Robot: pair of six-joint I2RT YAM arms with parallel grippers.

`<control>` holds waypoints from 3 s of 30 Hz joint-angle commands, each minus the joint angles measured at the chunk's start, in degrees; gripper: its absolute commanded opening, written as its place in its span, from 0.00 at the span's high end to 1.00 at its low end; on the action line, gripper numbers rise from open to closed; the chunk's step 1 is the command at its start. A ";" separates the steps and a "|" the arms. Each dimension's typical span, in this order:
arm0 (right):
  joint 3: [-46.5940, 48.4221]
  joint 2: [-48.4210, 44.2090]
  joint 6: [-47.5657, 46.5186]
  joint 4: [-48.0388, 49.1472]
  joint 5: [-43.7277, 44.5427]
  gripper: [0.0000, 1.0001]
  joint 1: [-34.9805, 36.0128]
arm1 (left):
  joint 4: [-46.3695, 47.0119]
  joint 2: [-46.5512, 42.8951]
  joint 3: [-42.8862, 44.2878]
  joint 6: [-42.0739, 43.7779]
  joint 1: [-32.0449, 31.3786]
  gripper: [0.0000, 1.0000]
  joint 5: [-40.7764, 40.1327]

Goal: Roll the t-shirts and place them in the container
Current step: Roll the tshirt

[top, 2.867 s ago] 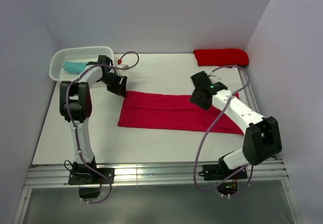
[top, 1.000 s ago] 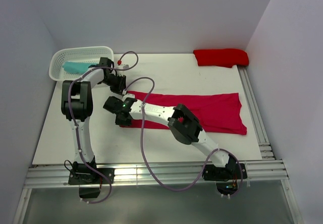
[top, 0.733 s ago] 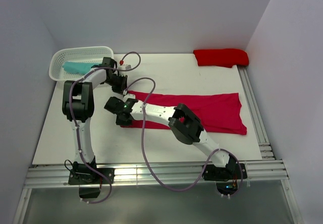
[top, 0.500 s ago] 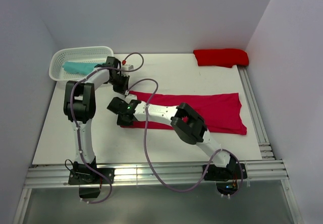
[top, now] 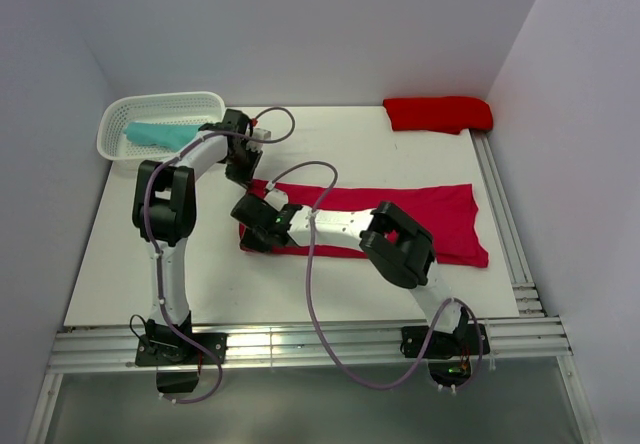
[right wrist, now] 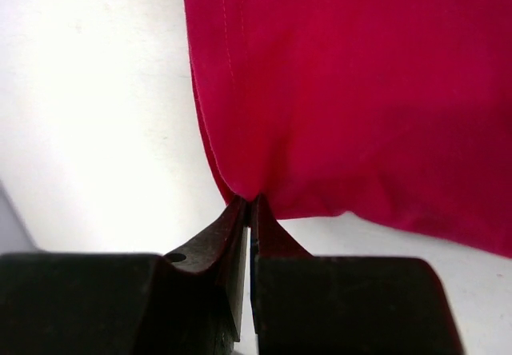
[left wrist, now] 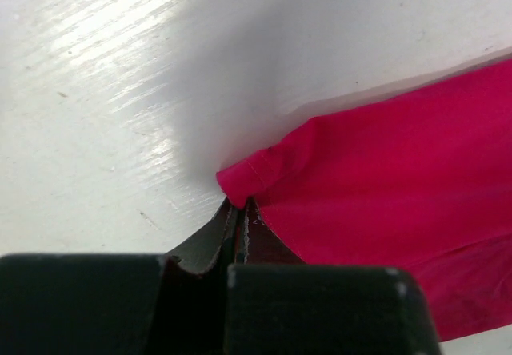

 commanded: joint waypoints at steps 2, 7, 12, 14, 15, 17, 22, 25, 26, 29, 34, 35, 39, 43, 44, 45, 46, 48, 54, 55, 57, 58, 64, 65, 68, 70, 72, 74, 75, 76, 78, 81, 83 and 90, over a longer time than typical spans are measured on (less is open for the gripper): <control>-3.90 -5.64 3.43 6.24 -0.25 0.99 -0.25 | -0.59 -0.08 3.55 -0.24 -0.48 1.00 -5.49; -6.89 -7.14 4.84 7.83 -0.07 1.00 -0.43 | -1.12 0.01 4.35 -0.50 -1.27 0.99 -6.90; -9.61 -8.19 6.34 9.41 -0.07 1.00 -0.52 | -2.08 0.54 5.67 -0.42 -2.50 0.98 -8.39; -11.37 -8.72 7.21 10.55 0.28 1.00 -0.52 | -2.43 0.71 6.11 -0.33 -3.11 0.98 -9.10; -12.68 -9.15 7.39 10.90 0.37 1.00 -0.52 | -2.44 0.71 6.28 -0.42 -3.38 0.97 -9.36; -14.00 -9.94 8.44 12.48 0.63 1.00 -0.61 | -2.78 0.71 6.81 -0.24 -4.17 0.96 -9.36; -18.13 -11.09 9.94 15.65 0.19 1.00 -0.96 | -4.10 1.42 8.30 -0.15 -5.58 0.95 -12.53; -20.68 -11.88 10.64 19.07 -0.77 1.00 -1.40 | -4.19 1.77 8.92 0.11 -6.37 0.94 -13.49; -21.21 -12.06 10.99 20.30 -0.95 1.00 -1.48 | -4.37 1.85 9.09 0.11 -6.63 0.93 -13.67; -23.32 -12.76 11.70 23.28 -1.30 1.00 -1.92 | -4.89 2.47 9.79 0.37 -7.42 0.93 -14.20; -26.23 -14.08 12.75 26.46 -2.09 1.00 -2.71 | -5.77 3.00 11.72 0.81 -8.74 0.93 -14.99; -26.66 -14.17 12.75 27.51 -2.27 1.00 -2.89 | -5.78 3.17 12.08 0.81 -9.18 0.92 -15.08; -27.37 -14.70 12.84 29.36 -3.50 1.00 -3.59 | -6.83 3.87 14.28 0.81 -9.97 0.92 -15.17; -25.79 -14.43 11.97 28.31 -3.76 1.00 -4.21 | -7.09 3.88 15.51 0.90 -10.67 0.92 -15.78; -25.53 -14.35 11.79 28.40 -4.20 1.00 -4.38 | -7.18 3.96 15.51 0.99 -10.94 0.92 -15.78; -25.26 -14.34 11.79 28.66 -4.46 1.00 -4.56 | -7.36 3.97 15.69 0.99 -11.03 0.91 -15.78; -24.91 -14.34 11.53 28.57 -4.64 1.00 -4.74 | -7.44 4.05 16.04 1.08 -11.11 0.91 -15.78; -23.69 -14.52 10.74 27.70 -4.64 1.00 -5.26 | -7.53 3.88 16.04 1.08 -11.20 0.91 -15.78; -23.59 -16.10 9.85 25.50 -4.12 1.00 -6.05 | -7.80 4.58 16.65 1.43 -11.38 0.90 -16.13; -24.11 -16.71 10.03 26.19 -4.12 1.00 -6.14 | -7.80 4.75 16.65 1.43 -11.47 0.90 -16.22; -25.96 -17.16 10.47 26.90 -4.20 1.00 -6.41 | -7.71 5.11 16.65 1.60 -11.64 0.90 -16.31; -26.57 -17.42 10.73 27.86 -4.38 1.00 -6.49 | -7.62 5.28 16.65 1.52 -11.73 0.89 -16.31; -31.50 -19.35 11.79 30.77 -4.38 1.00 -7.55 | -7.53 6.69 16.92 1.78 -12.61 0.87 -16.83; -32.63 -19.62 11.96 31.03 -4.38 1.00 -7.64 | -7.53 6.95 17.00 1.78 -12.70 0.86 -16.92; -35.36 -20.14 12.93 33.05 -4.29 1.00 -7.99 | -7.71 7.57 17.71 1.69 -13.05 0.84 -17.01; -36.42 -20.50 13.54 34.10 -4.29 1.00 -8.25 | -7.71 7.74 18.15 1.87 -13.40 0.81 -17.01; -37.74 -20.50 14.07 35.33 -4.29 1.00 -8.34 | -7.27 7.57 18.24 1.87 -13.58 0.76 -17.01; -38.71 -20.32 14.60 36.22 -4.55 1.00 -8.52 | -6.66 6.96 18.06 1.87 -13.66 0.70 -16.57; -38.88 -20.15 14.60 36.66 -4.55 1.00 -8.52 | -6.39 6.69 18.06 1.87 -13.75 0.68 -16.31; -39.15 -20.06 14.77 36.75 -4.55 1.00 -8.52 | -6.22 6.17 18.06 1.87 -13.93 0.62 -15.87; -39.32 -20.06 15.13 37.10 -4.47 1.00 -8.60 | -5.52 5.55 18.15 1.87 -14.10 0.56 -15.34; -40.03 -20.32 15.57 37.36 -4.03 1.00 -8.60 | -4.90 4.23 18.41 2.13 -14.10 0.47 -13.33; -40.64 -20.67 15.92 37.36 -3.68 1.00 -8.61 | -4.46 2.92 18.59 2.31 -14.10 0.42 -11.57; -42.22 -21.90 16.45 37.37 -3.06 1.00 -8.87 | -5.60 1.07 21.84 2.75 -14.10 0.35 -5.24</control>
